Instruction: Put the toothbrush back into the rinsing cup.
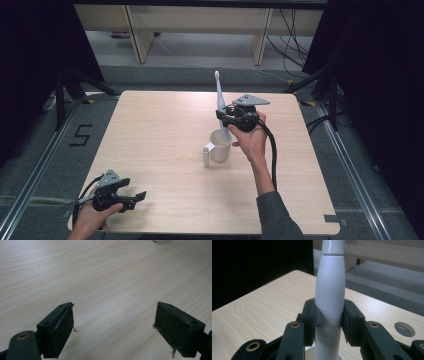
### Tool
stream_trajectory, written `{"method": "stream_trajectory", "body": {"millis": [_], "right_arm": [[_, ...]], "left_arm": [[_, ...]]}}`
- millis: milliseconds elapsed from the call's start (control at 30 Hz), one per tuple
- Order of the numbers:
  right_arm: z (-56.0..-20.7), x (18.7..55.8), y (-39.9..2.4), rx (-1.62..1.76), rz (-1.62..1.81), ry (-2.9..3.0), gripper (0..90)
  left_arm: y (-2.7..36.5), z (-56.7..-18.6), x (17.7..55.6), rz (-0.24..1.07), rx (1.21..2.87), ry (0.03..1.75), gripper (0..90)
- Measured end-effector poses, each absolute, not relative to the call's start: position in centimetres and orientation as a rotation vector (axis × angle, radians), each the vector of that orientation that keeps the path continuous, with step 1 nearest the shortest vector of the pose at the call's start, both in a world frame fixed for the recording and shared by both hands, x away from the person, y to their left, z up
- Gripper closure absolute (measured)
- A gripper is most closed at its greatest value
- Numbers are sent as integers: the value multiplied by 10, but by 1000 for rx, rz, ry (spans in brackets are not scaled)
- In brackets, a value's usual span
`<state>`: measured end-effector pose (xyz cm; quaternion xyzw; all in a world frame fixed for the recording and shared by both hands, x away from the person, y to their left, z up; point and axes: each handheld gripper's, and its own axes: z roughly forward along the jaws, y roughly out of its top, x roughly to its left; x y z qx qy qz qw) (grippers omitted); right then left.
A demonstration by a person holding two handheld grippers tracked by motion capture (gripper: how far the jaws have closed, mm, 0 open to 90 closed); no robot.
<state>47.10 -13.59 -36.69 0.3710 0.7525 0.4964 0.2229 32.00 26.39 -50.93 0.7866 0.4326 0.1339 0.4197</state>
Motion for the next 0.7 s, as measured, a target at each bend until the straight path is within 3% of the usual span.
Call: {"method": "stream_trajectory", "body": {"millis": [700], "right_arm": [[-381, 482, -127, 1049, 1342, 2092, 669]], "left_arm": [[263, -509, 320, 327, 1954, 1092, 153]]}}
